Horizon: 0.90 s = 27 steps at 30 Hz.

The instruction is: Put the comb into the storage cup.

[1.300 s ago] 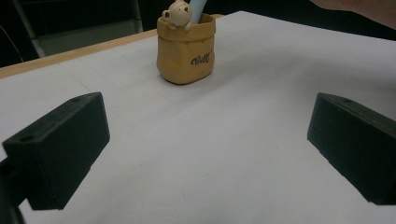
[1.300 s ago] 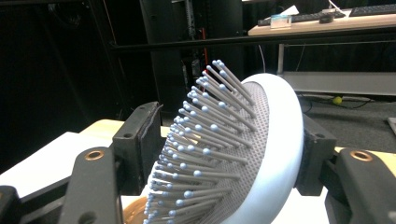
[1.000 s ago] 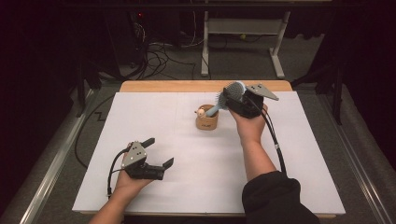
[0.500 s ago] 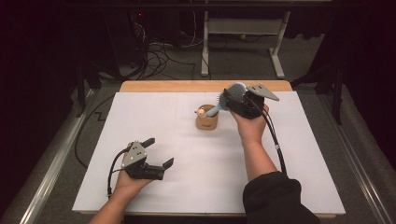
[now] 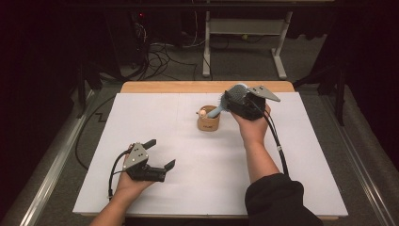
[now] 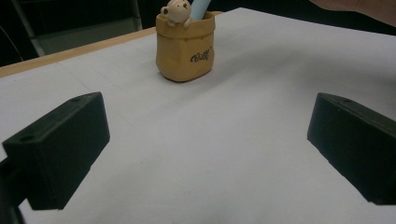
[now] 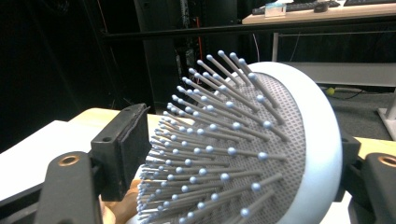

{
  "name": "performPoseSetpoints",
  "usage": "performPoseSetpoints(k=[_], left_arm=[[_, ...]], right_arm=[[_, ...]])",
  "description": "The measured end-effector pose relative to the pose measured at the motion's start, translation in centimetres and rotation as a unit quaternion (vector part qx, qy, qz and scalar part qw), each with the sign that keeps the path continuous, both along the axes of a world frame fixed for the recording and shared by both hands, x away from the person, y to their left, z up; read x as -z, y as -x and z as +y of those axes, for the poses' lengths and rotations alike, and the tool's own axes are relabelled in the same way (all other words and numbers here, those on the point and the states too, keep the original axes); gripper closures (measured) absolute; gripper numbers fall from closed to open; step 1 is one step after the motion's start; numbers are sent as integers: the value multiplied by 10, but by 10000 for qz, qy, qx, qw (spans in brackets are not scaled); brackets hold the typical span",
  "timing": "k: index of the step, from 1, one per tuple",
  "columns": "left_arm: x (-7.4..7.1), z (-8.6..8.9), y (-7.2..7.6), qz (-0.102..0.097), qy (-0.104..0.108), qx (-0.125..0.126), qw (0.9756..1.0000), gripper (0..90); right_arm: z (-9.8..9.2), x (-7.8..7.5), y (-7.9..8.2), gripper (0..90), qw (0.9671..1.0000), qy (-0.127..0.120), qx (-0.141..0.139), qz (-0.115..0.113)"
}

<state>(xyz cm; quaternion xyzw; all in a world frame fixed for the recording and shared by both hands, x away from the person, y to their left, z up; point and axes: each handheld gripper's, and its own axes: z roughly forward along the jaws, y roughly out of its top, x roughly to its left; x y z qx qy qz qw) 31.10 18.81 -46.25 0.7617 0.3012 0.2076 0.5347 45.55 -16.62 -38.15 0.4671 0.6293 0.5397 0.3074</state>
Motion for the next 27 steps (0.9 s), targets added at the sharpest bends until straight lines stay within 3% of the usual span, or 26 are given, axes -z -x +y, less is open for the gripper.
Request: performPoseSetpoints(k=[27], left_arm=[[0, 0, 0, 23, 17, -9, 10000, 0]], right_arm=[[-6, -4, 1, 134, 9999, 152, 3, -45]])
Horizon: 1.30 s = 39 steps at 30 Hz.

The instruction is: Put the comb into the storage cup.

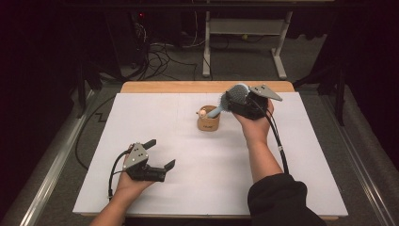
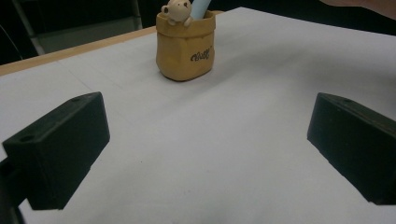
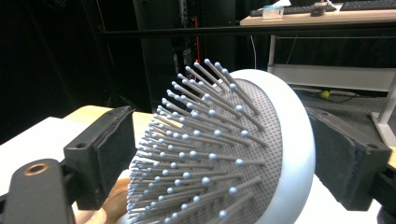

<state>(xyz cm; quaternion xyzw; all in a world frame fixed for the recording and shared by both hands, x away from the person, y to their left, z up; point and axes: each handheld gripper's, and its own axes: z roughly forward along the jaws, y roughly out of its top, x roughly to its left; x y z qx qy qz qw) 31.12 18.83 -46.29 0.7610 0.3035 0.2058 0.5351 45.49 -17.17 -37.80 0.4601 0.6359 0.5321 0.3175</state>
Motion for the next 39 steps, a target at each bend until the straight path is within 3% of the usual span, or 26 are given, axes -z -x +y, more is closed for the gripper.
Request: performPoseSetpoints(k=[16, 22, 32, 39], left_arm=[[0, 1, -1, 27, 48, -19, 10000, 0], [1, 1, -1, 36, 41, -15, 10000, 0], [1, 7, -5, 91, 173, -111, 9997, 0], [1, 7, -5, 115, 173, -111, 9997, 0]], right_arm=[[-1, -2, 2, 4, 9999, 79, -68, -27], [-2, -4, 4, 2, 9998, 181, -90, -39], [-7, -6, 21, 2, 9995, 246, -153, -82], [-12, 4, 34, 2, 9993, 272, -250, -47]])
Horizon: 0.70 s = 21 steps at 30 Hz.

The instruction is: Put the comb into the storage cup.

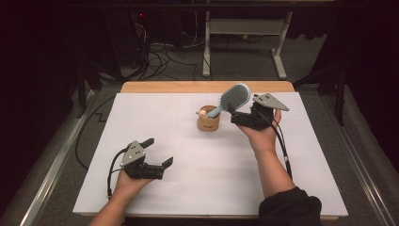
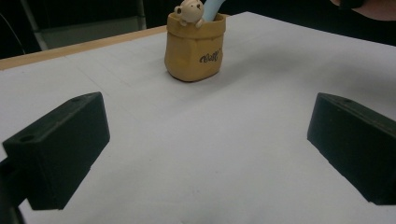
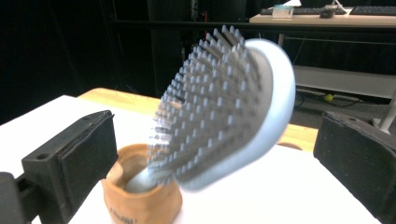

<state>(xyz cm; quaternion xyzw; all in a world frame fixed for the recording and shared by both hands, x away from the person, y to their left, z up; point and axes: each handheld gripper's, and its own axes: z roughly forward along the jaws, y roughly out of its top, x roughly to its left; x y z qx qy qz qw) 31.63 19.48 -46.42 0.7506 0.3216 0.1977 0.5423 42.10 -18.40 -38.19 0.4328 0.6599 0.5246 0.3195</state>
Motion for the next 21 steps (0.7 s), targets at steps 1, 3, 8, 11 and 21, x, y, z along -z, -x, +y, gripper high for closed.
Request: performPoseSetpoints(k=[1, 3, 8, 11, 21], left_arm=[[0, 0, 0, 6, 4, 2, 10000, 0], [0, 0, 0, 10, -1, 9, 10000, 0], [1, 0, -1, 28, -40, 12, 10000, 0], [1, 0, -1, 43, -28, -3, 10000, 0], [-1, 3, 1, 36, -14, -9, 10000, 0]], right_arm=[[-1, 3, 2, 2, 10000, 15, -13, 10], [-2, 8, 6, 2, 10000, 59, -39, 59], [-6, 28, 17, 2, 9995, 176, -128, 236], [-9, 42, 25, 2, 9991, 250, -138, 315], [-30, 71, 58, 2, 9979, 366, -178, 498]])
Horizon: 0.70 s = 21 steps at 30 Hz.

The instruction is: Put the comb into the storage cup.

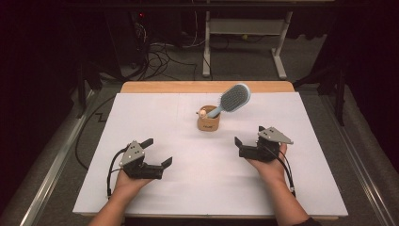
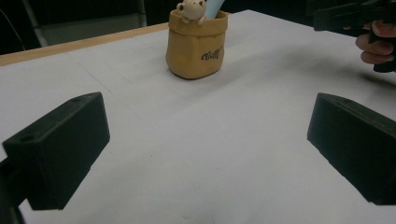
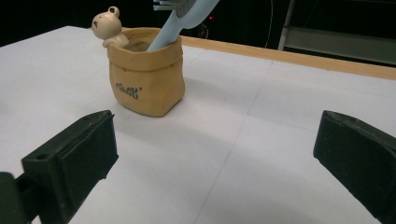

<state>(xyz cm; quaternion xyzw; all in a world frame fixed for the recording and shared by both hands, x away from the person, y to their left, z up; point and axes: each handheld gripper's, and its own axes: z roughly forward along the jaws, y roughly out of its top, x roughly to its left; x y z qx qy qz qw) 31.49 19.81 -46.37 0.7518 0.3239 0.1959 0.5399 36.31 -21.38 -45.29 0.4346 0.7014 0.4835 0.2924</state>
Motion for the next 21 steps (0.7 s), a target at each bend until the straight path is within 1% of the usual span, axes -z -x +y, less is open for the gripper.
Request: performPoseSetpoints(k=[4, 6, 8, 12, 17, 21], left_arm=[[-1, 4, 1, -14, 12, -26, 10000, 0], [-1, 4, 1, -9, 0, -36, 10000, 0], [-1, 4, 1, -10, -17, -35, 10000, 0], [-2, 4, 3, -14, -16, -45, 10000, 0], [-1, 5, 5, -3, -14, -53, 10000, 0], [1, 8, 9, 58, 14, -71, 10000, 0]], right_arm=[[-12, 3, 15, 2, 9999, -47, -36, -93], [-19, 4, 24, 2, 9998, -118, -62, -127], [-25, 3, 32, 2, 9997, -134, -77, -212], [-37, 2, 46, 2, 9993, -183, -92, -327], [-52, -2, 61, 2, 9986, -262, 15, -452], [-58, -4, 73, 2, 9981, -293, -10, -547]])
